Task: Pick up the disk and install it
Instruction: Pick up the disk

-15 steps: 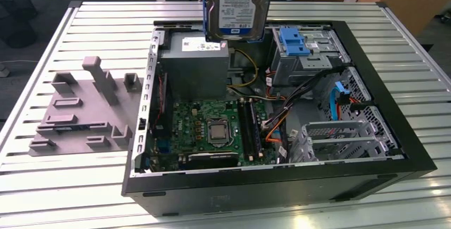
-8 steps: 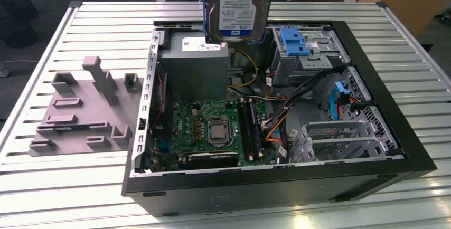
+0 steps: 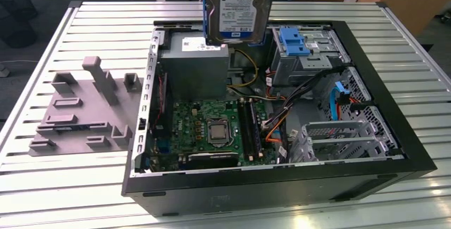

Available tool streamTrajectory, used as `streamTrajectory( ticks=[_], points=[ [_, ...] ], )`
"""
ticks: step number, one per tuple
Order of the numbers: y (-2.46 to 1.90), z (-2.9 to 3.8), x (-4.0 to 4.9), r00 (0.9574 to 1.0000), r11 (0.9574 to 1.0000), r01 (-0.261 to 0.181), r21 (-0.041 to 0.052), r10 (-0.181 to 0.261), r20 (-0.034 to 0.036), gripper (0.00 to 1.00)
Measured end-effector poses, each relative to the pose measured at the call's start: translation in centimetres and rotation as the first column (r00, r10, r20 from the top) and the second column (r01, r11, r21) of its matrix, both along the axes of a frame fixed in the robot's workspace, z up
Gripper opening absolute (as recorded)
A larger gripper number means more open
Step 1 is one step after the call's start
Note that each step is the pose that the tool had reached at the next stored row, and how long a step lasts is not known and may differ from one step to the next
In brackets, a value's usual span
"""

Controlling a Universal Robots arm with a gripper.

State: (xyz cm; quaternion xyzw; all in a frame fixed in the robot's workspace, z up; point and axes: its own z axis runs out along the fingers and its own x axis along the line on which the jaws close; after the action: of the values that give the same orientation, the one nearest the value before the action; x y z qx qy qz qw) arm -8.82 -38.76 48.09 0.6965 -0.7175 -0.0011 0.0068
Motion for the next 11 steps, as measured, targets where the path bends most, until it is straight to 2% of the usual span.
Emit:
streamTrajectory(
  ticks=[11],
  points=[
    [-0.36,0.00,0.00,1.0000,1.0000,0.000,-0.0002,0.000,-0.0001,0.36]
  ],
)
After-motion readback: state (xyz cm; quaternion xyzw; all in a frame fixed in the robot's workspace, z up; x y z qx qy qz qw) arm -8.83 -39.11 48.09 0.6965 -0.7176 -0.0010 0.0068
